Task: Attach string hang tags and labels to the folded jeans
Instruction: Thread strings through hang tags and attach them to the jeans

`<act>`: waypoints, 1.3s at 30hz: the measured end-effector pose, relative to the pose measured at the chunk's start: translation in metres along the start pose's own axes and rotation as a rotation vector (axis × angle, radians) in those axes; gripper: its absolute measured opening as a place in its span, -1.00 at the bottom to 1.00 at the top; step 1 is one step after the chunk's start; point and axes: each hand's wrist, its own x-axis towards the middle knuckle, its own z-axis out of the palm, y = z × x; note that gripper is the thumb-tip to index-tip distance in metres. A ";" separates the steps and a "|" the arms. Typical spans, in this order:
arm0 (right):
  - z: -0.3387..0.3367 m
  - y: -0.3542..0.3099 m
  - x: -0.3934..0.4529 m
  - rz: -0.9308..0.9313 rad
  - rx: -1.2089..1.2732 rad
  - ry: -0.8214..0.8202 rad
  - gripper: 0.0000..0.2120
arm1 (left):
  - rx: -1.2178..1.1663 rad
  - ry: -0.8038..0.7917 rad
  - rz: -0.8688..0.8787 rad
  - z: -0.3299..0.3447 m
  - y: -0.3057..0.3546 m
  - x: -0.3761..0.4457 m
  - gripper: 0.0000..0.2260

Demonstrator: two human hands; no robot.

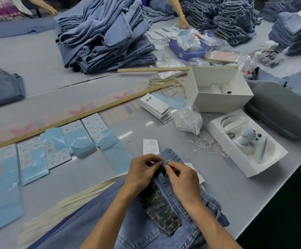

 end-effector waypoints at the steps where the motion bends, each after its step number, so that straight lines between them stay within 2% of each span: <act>1: -0.001 -0.001 -0.002 -0.034 -0.038 0.010 -0.90 | -0.044 0.031 -0.016 0.000 -0.001 -0.002 -0.92; 4: -0.008 -0.003 -0.011 -0.151 -0.204 0.084 -0.85 | -0.357 0.156 -0.100 -0.010 0.001 -0.006 -0.92; 8: -0.020 0.001 -0.017 -0.305 -0.234 0.214 -0.68 | -0.665 0.234 -0.080 -0.041 0.007 -0.012 -0.90; 10: -0.026 0.008 -0.013 -0.254 -0.254 0.151 -0.49 | -0.770 0.222 -0.056 -0.052 0.010 -0.015 -0.85; 13: -0.030 0.017 -0.001 -0.063 -0.314 -0.099 -0.28 | -0.870 0.219 -0.052 -0.058 0.015 -0.019 -0.82; 15: -0.029 0.015 0.005 -0.052 -0.231 -0.163 -0.38 | -0.883 0.226 -0.053 -0.058 0.019 -0.020 -0.81; 18: -0.030 0.008 0.009 -0.176 -0.191 -0.077 -0.57 | -0.933 0.237 -0.070 -0.056 0.025 -0.020 -0.80; 24: -0.056 -0.020 0.012 -0.423 -0.436 0.033 -0.75 | -0.963 0.245 -0.100 -0.057 0.032 -0.021 -0.79; 29: -0.064 -0.036 -0.008 -0.581 -0.654 -0.011 -0.86 | -0.893 0.232 -0.041 -0.055 0.038 -0.022 -0.80; 32: -0.048 -0.033 -0.032 -0.566 -0.703 -0.062 -0.76 | -0.848 0.219 0.001 -0.056 0.040 -0.022 -0.82; 35: -0.033 -0.022 -0.046 -0.532 -0.675 -0.148 -0.77 | -0.773 0.197 0.030 -0.055 0.045 -0.021 -0.84; 39: -0.027 -0.009 -0.041 -0.336 -0.365 -0.241 -0.78 | -0.632 0.177 0.016 -0.048 0.048 -0.019 -0.87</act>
